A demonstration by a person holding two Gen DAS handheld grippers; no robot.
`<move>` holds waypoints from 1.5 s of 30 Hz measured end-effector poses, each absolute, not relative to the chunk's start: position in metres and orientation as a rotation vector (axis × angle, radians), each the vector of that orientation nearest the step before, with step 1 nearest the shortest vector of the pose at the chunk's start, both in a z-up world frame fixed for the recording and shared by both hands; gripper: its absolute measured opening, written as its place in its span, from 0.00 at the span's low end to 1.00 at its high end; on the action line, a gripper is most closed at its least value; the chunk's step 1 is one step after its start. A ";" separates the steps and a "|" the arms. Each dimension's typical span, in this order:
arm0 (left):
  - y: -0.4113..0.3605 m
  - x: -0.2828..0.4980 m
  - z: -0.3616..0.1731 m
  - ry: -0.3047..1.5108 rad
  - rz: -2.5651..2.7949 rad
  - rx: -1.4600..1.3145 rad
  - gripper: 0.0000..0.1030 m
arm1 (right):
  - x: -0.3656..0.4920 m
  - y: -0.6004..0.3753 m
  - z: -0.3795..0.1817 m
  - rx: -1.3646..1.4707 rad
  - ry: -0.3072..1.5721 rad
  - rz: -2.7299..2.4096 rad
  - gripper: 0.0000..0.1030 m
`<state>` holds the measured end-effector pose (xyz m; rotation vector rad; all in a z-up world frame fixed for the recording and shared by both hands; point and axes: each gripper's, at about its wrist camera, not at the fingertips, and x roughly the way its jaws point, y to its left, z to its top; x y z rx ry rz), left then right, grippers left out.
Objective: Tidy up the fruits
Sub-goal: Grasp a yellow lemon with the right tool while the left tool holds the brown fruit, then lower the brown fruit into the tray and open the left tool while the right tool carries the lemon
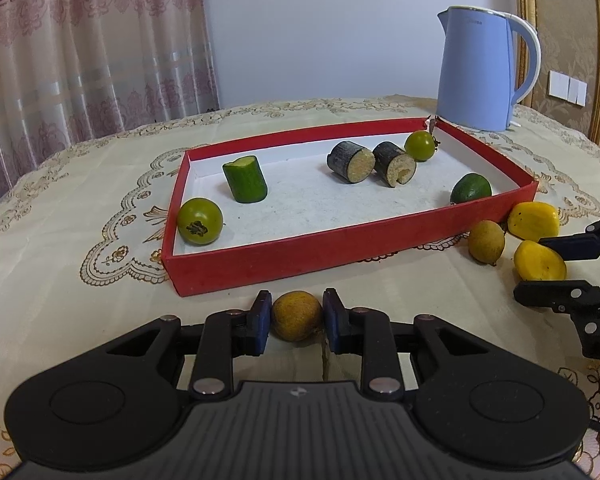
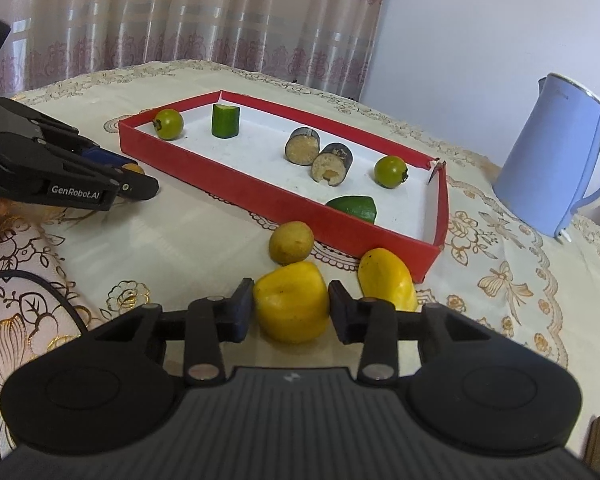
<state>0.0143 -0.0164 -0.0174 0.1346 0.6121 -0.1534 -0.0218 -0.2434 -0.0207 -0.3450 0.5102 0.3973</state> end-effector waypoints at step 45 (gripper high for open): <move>-0.032 0.072 0.027 0.500 -0.189 0.126 0.24 | -0.037 -0.267 -0.011 -0.099 0.400 0.419 0.36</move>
